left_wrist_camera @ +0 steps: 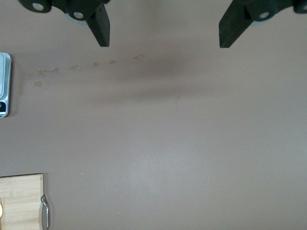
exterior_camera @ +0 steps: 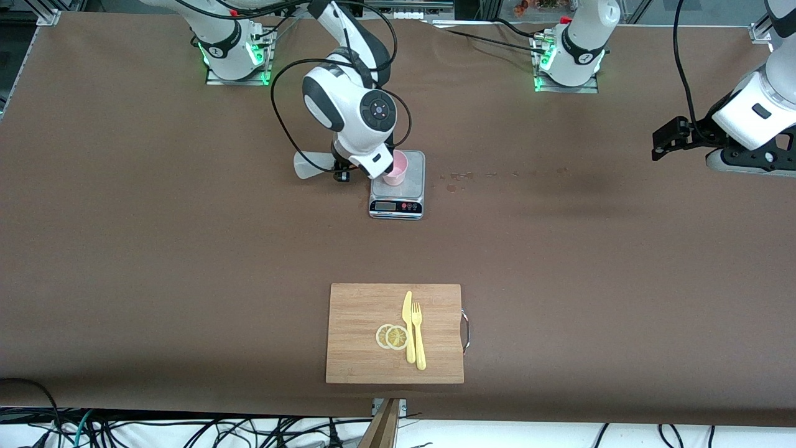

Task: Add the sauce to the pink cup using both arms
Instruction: 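Tilt the sauce bottle over the pink cup with the right gripper, then carry the sauce bottle with the right gripper back beside its spot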

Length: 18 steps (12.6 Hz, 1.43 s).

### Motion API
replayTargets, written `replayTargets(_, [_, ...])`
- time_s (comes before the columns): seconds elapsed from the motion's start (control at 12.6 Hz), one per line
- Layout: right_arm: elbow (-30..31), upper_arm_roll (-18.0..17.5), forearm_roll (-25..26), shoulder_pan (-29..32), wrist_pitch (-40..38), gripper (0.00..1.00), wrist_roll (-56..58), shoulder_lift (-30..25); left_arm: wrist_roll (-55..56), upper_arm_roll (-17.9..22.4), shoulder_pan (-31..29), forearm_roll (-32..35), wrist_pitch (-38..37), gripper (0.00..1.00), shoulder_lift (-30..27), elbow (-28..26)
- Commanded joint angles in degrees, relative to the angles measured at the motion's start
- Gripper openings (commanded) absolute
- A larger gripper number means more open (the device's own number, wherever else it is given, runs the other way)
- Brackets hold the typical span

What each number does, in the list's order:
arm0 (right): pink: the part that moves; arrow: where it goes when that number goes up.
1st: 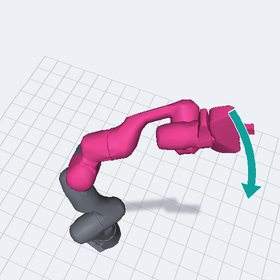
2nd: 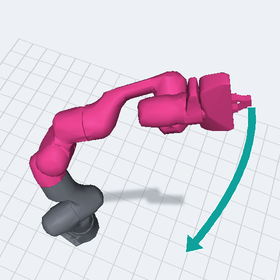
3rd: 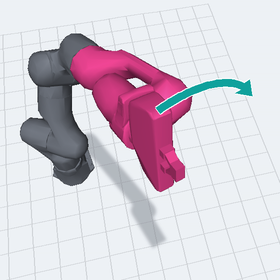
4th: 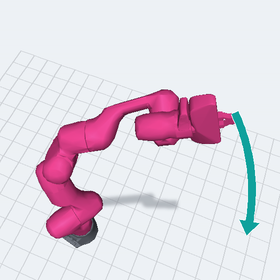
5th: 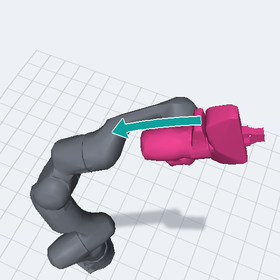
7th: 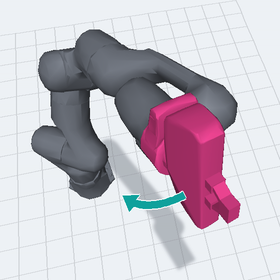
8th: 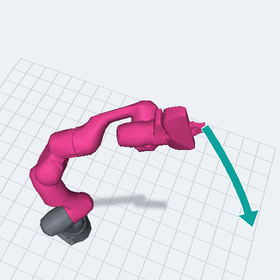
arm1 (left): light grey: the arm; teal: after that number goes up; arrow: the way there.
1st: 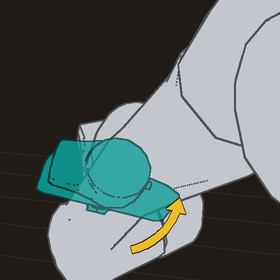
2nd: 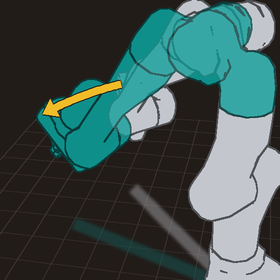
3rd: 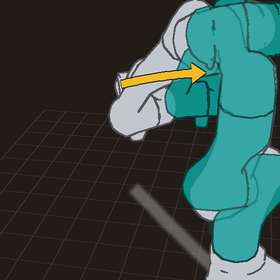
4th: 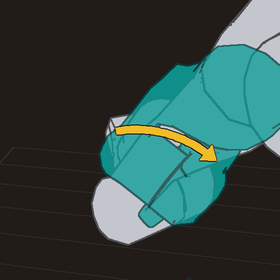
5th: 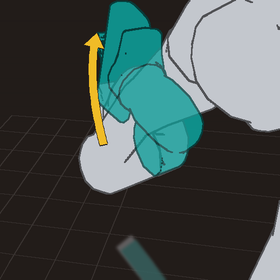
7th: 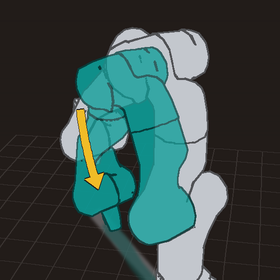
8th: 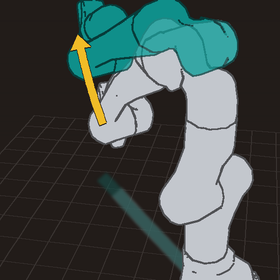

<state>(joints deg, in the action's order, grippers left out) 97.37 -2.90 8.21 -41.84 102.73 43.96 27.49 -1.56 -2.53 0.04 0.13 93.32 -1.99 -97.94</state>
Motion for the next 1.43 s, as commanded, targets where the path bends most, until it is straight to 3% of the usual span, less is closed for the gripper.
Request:
replayTargets(0.0, [-1.31, -0.36, -4.93, 2.19, -1.75, 0.24, 1.30, -1.82, -0.46, -0.11, -0.12, -0.04, -0.86, 1.00, 0.49, 1.52])
replayTargets(0.56, [-0.43, 0.00, -20.15, 13.69, -3.94, 0.24, 20.96, -7.53, -0.55, -0.11, -0.12, -0.04, -0.86, 1.00, 0.49, 1.52])
replayTargets(1.19, [1.68, 0.17, -33.33, 36.89, -11.58, 0.24, 54.78, -10.70, -0.63, -0.11, -0.12, -0.04, -1.12, 1.00, 0.49, 1.44])
replayTargets(1.35, [2.90, 1.57, -37.19, 42.17, -14.30, 0.24, 64.89, -10.53, -0.55, -0.11, -0.12, -0.04, -1.12, 1.00, 0.49, 1.44])
